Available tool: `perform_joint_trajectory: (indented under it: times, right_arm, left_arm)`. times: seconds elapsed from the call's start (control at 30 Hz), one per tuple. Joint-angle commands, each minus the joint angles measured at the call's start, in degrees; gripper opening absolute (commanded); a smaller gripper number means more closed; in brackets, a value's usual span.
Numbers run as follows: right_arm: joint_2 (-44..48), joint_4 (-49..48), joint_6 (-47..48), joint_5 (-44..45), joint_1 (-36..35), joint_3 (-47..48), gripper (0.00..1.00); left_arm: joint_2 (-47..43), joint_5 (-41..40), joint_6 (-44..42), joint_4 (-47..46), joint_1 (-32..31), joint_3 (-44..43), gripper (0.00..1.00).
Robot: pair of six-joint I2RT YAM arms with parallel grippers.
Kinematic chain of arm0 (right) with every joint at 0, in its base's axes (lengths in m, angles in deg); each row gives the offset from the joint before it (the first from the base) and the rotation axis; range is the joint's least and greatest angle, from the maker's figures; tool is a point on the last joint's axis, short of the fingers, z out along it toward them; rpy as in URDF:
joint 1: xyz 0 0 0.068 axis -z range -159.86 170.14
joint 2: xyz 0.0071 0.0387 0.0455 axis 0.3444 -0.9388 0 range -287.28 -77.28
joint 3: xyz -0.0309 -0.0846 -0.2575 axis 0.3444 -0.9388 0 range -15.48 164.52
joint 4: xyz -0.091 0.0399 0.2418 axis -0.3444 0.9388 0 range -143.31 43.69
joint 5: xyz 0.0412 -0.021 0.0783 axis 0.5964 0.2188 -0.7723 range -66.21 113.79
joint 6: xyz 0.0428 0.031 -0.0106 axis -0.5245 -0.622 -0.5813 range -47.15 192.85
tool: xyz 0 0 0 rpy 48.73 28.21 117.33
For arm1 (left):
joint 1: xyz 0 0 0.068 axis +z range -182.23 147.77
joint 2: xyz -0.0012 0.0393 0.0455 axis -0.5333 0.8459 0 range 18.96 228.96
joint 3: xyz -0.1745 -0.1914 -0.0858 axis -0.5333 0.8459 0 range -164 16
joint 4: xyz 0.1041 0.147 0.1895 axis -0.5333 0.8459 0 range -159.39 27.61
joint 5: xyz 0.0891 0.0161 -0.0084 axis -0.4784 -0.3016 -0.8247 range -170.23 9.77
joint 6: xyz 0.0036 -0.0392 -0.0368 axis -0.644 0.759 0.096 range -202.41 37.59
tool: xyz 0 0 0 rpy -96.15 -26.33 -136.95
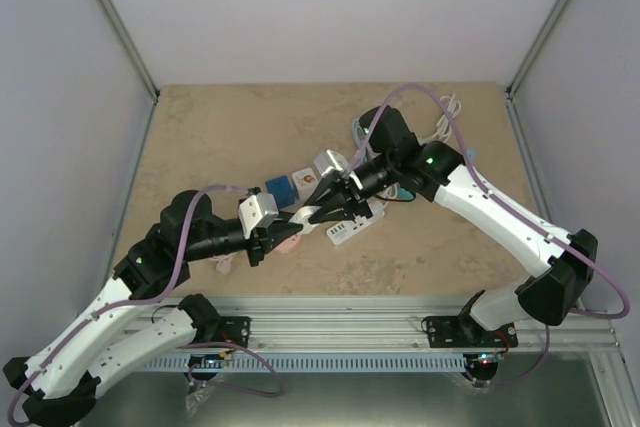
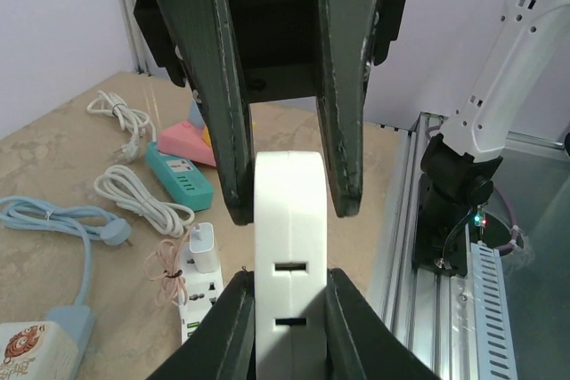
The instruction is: Insert the plug
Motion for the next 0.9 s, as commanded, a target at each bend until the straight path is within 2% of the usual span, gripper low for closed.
perform_joint_trajectory:
  times: [0.0, 0.13, 0.17, 0.2, 0.27, 0.3, 0.37, 0.5, 0.73, 0.77, 0.87]
  right_arm:
    - [-0.36, 0.39, -0.6, 0.78, -0.56, 0.75, 0.29]
    - [0.6, -1.37, -1.22, 0.75, -0.49, 0.24, 0.11]
    - [1.14, -2.11, -1.6, 0.69, -0.55, 0.07, 0.02]
    - [1.8, -3.47, -2.49, 0.86, -0.5, -0.3, 0.01]
    - [3.36, -7.11, -4.64, 0.87, -0.5, -1.64, 0.01]
    - [4.14, -9.23, -6.07, 0.73, -0.45, -2.46, 0.01]
    - [5.32, -13.26, -9.26, 0.72, -0.54, -3.7, 0.01]
    - [5.5, -17.79, -14.26, 0.82, -0.44, -4.58, 0.0]
    - [4.07, -19.03, -15.56, 0.76, -0.57, -4.9, 0.0]
    - [4.03, -19.47, -15.95, 0.76, -0.55, -5.01, 0.0]
    - [3.96, -20.86, -17.05, 0.86, -0.51, -5.42, 0.01]
  left_arm:
    - [0.11, 1.35, 0.33, -2.04, 0.0, -1.58, 0.0]
    - [-0.06, 0.93, 0.59, -2.28, 0.0, -1.44, 0.0]
    - [-0.08, 0.47, 1.2, -2.53, 0.0, -1.41, 0.08]
    - [-0.11, -0.02, 2.0, -2.87, 0.0, -1.2, 0.22]
    - [-0.09, -0.16, 3.97, -3.69, 0.0, -0.82, 0.57]
    - [-0.08, 0.19, 4.25, -4.13, 0.02, -0.54, 0.63]
    - [0.0, 1.02, 7.25, -5.87, 0.0, 0.4, 0.68]
    - [0.54, 2.47, 11.63, -10.66, 0.0, 2.51, 0.67]
    - [2.26, 2.33, 19.96, -18.67, 0.0, 4.44, 0.59]
    - [2.58, 2.61, 20.43, -18.97, 0.0, 4.48, 0.54]
    - [3.0, 2.98, 20.05, -19.25, 0.02, 4.5, 0.32]
